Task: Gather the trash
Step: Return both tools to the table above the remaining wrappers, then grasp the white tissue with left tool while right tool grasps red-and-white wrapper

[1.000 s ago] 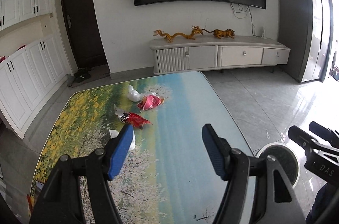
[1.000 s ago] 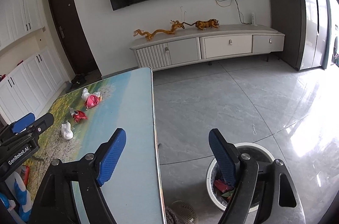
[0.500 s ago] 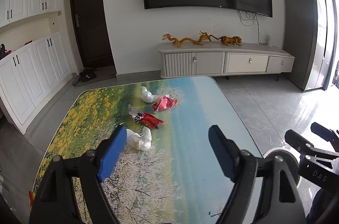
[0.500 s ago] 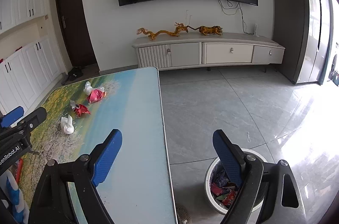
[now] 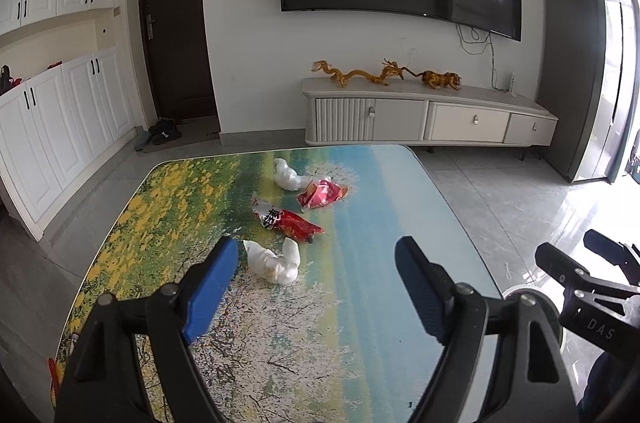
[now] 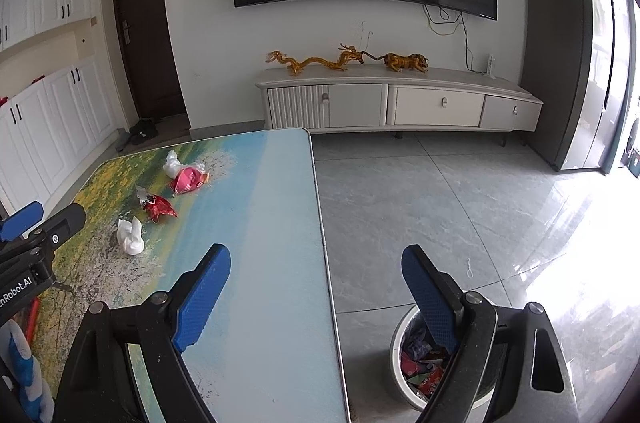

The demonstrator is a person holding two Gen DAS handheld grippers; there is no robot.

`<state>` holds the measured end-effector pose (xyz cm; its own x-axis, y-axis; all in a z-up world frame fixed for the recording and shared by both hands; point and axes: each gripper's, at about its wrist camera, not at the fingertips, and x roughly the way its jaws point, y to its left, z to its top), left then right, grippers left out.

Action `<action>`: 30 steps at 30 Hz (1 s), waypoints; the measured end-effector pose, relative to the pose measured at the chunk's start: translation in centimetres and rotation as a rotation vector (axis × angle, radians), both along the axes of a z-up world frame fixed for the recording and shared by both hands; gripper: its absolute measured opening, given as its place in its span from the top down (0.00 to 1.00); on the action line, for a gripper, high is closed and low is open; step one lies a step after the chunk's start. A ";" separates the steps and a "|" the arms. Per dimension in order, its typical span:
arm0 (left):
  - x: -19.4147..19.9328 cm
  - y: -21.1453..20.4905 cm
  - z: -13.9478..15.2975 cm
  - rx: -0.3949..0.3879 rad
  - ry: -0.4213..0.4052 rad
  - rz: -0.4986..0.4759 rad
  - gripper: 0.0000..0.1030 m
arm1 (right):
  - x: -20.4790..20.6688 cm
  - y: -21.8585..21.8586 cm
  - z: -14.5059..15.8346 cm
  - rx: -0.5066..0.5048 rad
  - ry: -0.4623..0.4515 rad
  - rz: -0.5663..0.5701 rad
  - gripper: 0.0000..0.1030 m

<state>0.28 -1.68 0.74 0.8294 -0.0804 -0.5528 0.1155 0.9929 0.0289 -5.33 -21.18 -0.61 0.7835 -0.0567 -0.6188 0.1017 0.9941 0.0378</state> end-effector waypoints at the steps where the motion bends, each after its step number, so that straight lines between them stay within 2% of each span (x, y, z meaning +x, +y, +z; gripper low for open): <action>1: 0.2 0.2 0.0 -0.004 0.003 0.000 0.22 | 0.1 0.1 0.1 0.000 -0.001 0.005 0.16; 7: 2.6 2.6 -0.2 -0.001 0.023 0.017 0.22 | 2.1 1.2 1.0 0.014 -0.004 0.086 0.16; 13: 7.0 8.1 0.1 -0.016 0.042 0.130 0.22 | 7.0 3.0 2.4 0.083 -0.016 0.209 0.17; 19: 10.7 12.5 -1.3 -0.080 0.108 0.197 0.22 | 13.3 6.2 0.8 0.125 0.029 0.320 0.29; 22: 11.7 12.3 -3.2 -0.105 0.171 0.167 0.22 | 15.6 8.0 -1.2 0.180 0.085 0.394 0.34; 26: 12.2 10.9 -6.2 -0.120 0.255 0.091 0.22 | 18.6 10.8 -4.6 0.222 0.182 0.480 0.46; 30: 12.5 8.8 -8.4 -0.111 0.307 0.016 0.22 | 20.7 13.1 -7.1 0.236 0.249 0.555 0.50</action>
<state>12.78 7.14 -7.68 0.6271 -0.1425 -0.7658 0.0870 0.9898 -0.1129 15.36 -8.04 -7.70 0.4886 0.4751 -0.7318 -0.3909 0.8691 0.3032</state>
